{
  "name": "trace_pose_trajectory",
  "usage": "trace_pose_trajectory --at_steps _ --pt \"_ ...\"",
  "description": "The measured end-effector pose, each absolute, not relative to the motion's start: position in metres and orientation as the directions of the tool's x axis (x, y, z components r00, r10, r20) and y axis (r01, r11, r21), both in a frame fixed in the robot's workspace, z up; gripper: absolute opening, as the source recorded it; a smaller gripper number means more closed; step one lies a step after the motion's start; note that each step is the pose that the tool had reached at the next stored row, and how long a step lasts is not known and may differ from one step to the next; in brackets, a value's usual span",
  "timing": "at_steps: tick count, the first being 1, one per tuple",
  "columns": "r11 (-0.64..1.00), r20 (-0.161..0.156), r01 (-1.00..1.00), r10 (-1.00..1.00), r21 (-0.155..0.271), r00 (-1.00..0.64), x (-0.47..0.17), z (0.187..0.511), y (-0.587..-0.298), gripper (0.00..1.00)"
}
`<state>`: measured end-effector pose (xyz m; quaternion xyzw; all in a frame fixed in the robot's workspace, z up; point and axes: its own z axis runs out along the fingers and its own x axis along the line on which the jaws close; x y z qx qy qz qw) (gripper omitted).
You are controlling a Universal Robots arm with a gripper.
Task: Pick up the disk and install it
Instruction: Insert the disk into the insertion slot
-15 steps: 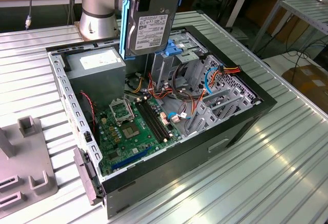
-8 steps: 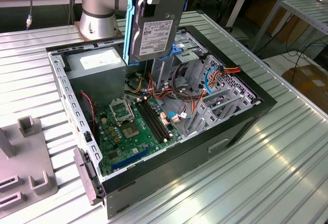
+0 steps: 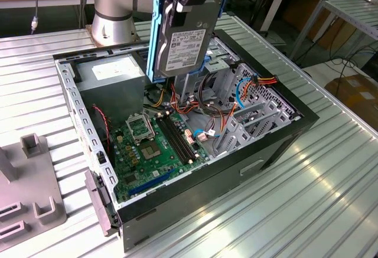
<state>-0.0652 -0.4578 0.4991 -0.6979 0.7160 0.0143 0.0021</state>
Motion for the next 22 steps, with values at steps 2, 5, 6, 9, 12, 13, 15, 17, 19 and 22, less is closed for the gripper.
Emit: trace_pose_trajectory --at_steps 2,5,6,9,12,13,15,17,19,22 --pt "0.025 -0.023 -1.000 -0.999 0.018 -0.026 -0.065 0.499 -0.460 0.37" --pt "0.025 -0.023 -1.000 -0.999 0.018 -0.026 -0.065 0.499 -0.467 0.37" --pt "0.025 -0.023 -1.000 -0.999 0.018 -0.026 -0.065 0.499 -0.469 0.37" --pt "0.025 -0.023 -1.000 -0.999 0.018 -0.026 -0.065 0.499 -0.475 0.37" --pt "0.025 -0.023 -1.000 -0.999 0.018 -0.026 -0.065 0.499 -0.478 0.37" --pt "0.025 -0.023 -1.000 -0.999 0.018 -0.026 -0.065 0.499 -0.479 0.37" --pt "0.025 -0.023 -1.000 -0.999 0.018 -0.026 -0.065 0.500 -0.481 0.37" --pt "0.025 -0.023 -1.000 -0.999 0.018 -0.026 -0.065 0.500 -0.482 0.37" --pt "0.025 -0.023 -1.000 -0.999 0.018 -0.026 -0.065 0.500 -0.482 0.37" --pt "0.025 -0.023 -1.000 -0.999 0.018 -0.026 -0.064 0.500 -0.482 0.37"
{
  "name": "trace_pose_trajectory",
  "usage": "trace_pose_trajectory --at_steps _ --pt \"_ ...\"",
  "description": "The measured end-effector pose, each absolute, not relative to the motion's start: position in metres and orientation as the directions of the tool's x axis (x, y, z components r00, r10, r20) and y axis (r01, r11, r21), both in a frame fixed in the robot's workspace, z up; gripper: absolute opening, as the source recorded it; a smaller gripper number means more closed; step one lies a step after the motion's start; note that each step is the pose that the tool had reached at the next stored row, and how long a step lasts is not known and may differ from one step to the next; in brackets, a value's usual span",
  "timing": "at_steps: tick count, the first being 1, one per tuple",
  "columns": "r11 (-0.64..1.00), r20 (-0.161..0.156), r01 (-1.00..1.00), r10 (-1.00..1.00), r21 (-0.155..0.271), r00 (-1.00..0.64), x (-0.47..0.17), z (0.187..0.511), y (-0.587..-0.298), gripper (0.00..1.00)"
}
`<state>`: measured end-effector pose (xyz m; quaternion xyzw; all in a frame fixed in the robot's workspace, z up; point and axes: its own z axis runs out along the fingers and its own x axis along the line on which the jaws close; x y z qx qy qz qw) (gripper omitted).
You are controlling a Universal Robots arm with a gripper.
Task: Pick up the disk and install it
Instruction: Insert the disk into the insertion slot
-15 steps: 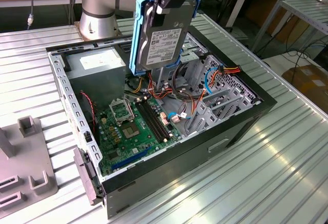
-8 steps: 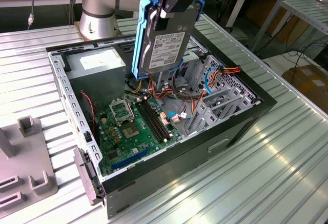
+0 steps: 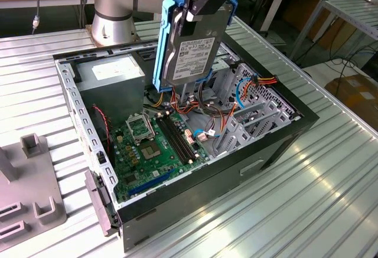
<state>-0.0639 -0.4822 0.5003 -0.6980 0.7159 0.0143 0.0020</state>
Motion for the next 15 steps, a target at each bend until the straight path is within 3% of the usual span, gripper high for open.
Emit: trace_pose_trajectory --at_steps 10,15 --pt "0.026 -0.023 -1.000 -0.999 0.018 -0.027 -0.038 0.500 -0.487 0.37" --pt "0.026 -0.023 -1.000 -0.999 0.018 -0.027 -0.037 0.500 -0.509 0.37"
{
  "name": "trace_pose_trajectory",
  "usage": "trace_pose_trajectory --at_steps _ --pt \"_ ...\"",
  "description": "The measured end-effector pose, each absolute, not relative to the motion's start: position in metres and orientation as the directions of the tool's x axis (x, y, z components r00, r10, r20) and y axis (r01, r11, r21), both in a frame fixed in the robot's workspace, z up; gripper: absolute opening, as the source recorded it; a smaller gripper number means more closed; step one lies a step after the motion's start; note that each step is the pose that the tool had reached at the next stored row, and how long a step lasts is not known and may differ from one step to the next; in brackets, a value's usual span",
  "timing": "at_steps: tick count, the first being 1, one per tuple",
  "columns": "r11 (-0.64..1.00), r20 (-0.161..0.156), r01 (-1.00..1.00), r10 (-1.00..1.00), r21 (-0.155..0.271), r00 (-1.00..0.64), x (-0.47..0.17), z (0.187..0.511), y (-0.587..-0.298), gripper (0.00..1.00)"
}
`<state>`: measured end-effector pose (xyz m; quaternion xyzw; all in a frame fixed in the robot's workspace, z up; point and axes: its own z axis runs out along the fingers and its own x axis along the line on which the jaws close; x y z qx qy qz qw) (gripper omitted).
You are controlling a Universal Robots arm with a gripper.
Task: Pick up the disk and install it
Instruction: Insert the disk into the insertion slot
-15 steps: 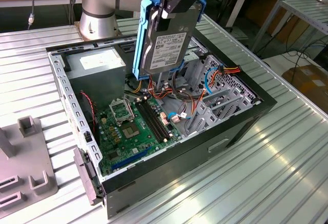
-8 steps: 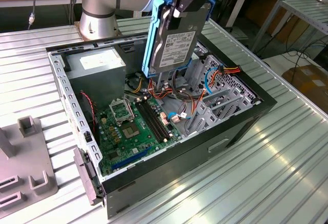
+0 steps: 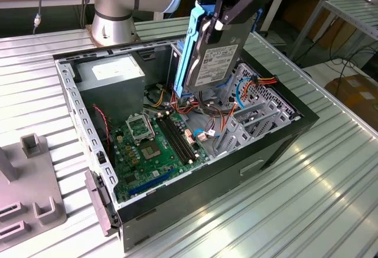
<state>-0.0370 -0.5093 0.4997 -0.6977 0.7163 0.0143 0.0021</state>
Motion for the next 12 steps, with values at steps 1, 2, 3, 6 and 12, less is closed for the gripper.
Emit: trace_pose_trajectory --at_steps 1,2,3,6,12 --pt "0.026 -0.023 -1.000 -0.999 0.018 -0.027 -0.037 0.500 -0.514 0.37" --pt "0.026 -0.023 -1.000 -0.999 0.018 -0.027 -0.037 0.499 -0.516 0.37" --pt "0.026 -0.023 -1.000 -0.999 0.018 -0.027 -0.037 0.499 -0.520 0.37" --pt "0.026 -0.023 -1.000 -0.999 0.018 -0.026 -0.037 0.499 -0.530 0.37" --pt "0.026 -0.022 -1.000 -0.999 0.018 -0.027 -0.036 0.498 -0.545 0.37"
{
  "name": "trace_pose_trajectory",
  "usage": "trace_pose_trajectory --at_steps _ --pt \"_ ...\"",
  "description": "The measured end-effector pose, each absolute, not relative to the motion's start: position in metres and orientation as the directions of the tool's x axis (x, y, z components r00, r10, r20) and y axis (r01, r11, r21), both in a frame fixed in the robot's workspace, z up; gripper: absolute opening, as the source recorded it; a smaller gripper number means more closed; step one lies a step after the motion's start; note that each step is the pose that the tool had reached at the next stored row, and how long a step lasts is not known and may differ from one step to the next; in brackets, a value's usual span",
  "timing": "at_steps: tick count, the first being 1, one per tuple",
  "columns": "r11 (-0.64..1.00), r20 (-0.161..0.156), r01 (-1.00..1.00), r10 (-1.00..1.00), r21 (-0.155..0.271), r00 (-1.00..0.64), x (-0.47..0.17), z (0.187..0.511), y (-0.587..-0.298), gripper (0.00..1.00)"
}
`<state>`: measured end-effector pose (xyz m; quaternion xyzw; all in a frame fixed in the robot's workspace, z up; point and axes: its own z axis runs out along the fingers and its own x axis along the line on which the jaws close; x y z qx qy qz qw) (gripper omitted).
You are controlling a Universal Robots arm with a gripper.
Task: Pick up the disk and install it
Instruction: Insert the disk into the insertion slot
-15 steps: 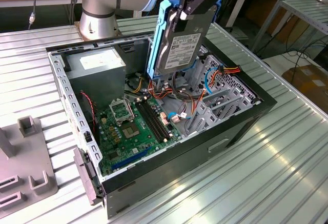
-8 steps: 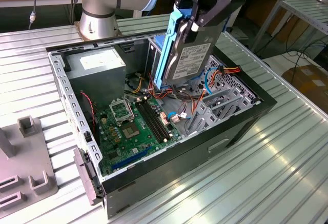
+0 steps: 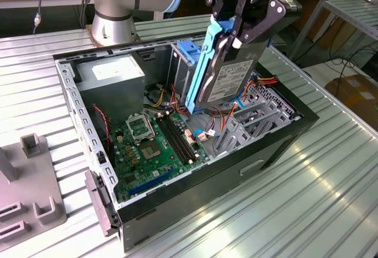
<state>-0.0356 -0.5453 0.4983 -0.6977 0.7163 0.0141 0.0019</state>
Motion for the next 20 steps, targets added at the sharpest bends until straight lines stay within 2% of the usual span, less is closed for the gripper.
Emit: trace_pose_trajectory --at_steps 20 --pt "0.026 -0.022 -1.000 -0.999 0.017 -0.027 0.062 0.484 -0.555 0.37"
